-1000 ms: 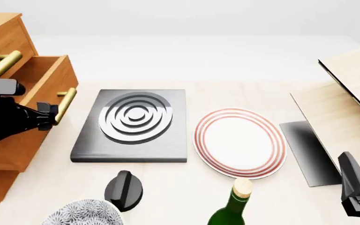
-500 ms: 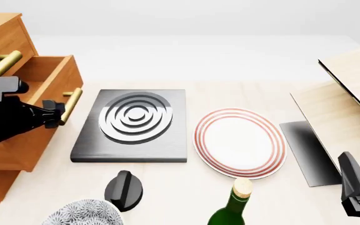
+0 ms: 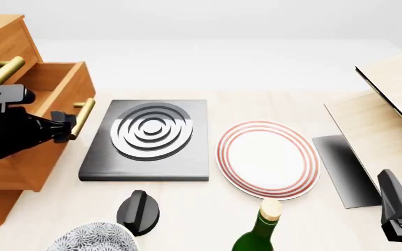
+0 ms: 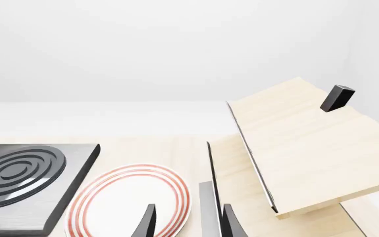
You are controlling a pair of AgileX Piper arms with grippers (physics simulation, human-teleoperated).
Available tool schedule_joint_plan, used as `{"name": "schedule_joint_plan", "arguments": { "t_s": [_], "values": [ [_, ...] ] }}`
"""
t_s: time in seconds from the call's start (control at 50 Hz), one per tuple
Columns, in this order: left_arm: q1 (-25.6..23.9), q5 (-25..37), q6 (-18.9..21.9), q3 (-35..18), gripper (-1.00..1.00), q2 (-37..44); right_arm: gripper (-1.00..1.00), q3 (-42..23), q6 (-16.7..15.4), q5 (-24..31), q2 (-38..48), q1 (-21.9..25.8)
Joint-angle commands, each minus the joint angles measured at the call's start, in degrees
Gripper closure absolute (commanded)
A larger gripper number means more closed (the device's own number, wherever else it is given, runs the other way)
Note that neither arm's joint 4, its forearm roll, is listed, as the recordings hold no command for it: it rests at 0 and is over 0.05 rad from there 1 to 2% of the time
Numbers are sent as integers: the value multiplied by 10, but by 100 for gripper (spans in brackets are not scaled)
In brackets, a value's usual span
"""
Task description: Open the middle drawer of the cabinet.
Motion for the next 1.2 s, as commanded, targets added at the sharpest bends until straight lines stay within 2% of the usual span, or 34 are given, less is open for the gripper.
{"name": "schedule_joint_plan", "arguments": {
  "t_s": [0.02, 1.2],
  "values": [
    [-33, 5, 37, 31, -100, 33, -100, 1, -1, -1, 0, 2],
    [-89, 21, 39, 6, -100, 42, -100, 1, -1, -1, 0, 2]
  ]
}}
